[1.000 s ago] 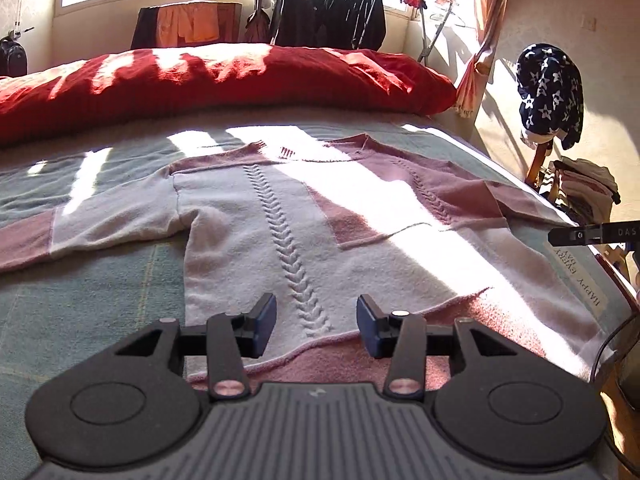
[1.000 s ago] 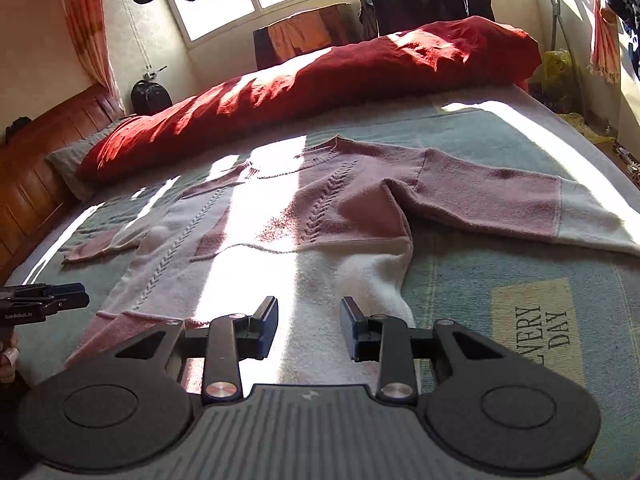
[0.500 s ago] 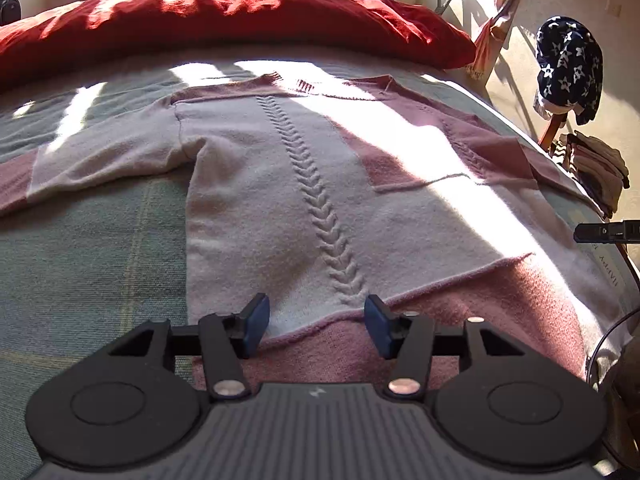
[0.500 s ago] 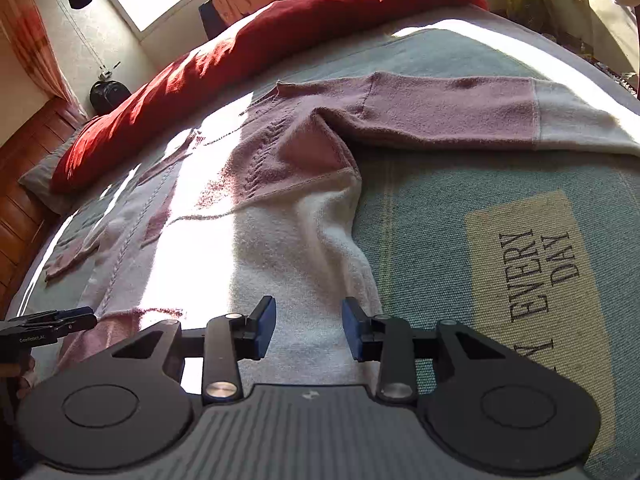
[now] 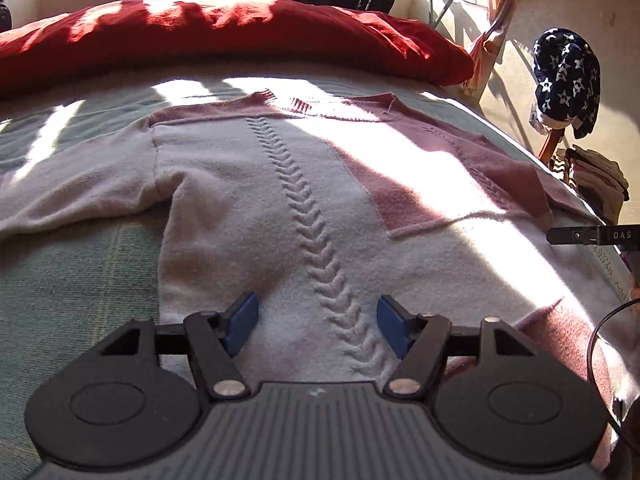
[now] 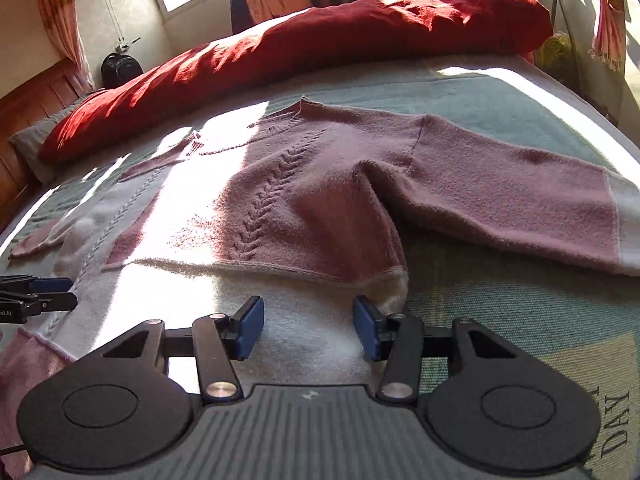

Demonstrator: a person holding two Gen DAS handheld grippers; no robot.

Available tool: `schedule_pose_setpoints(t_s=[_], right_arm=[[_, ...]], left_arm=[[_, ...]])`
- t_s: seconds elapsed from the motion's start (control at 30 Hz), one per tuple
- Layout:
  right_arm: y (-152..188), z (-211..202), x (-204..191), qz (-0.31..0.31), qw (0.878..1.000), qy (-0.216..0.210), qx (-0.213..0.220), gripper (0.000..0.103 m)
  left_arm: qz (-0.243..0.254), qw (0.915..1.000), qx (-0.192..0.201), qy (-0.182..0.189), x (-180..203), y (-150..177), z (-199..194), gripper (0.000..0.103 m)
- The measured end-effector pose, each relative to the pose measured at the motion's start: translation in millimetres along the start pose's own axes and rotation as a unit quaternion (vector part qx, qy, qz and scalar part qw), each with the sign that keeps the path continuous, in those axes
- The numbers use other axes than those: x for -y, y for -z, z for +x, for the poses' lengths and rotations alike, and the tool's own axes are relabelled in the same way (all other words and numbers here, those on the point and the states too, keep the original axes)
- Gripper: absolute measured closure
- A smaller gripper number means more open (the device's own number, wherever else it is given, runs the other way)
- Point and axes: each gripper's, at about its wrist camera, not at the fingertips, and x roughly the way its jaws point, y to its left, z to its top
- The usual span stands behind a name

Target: Fold clothes

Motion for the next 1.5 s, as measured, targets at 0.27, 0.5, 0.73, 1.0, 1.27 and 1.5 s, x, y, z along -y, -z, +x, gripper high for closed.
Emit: schedule_pose_setpoints(t_s=[0.27,0.5,0.73,1.0,1.27,1.5], right_arm=[[-7,-32,-33,-0.022,0.999,-0.003,0.023,0.041],[19,8,-105,-0.118,0.993,-0.01,-0.028,0.035],[82,-26,-105,-0.158,0.986,0.058,-0.019,0.017],[79,-51,-135,-0.179,0.983,0.049,0.005,0.016],[92,-8,-159,-0.185,0.982,0.034,-0.029,0.003],[130,-35,-150,-0.169,0.985,0.035,-0.001,0.0]], left_arm=[[0.03,0.9993,0.009,0.021,34,-13,-19,0.032],[0.089,0.9955,-0.022,-0.024,65,13,-5,0.023],[0.046,0.9979,-0.011,-0.043,44,54,-51,0.021],[0.087,0.9954,0.036,-0.019,79,31,-71,0.021],[0.091,0.9952,-0.013,-0.036,93,66,-46,0.021],[0.068,0.9972,-0.016,-0.028,86,101,-85,0.017]])
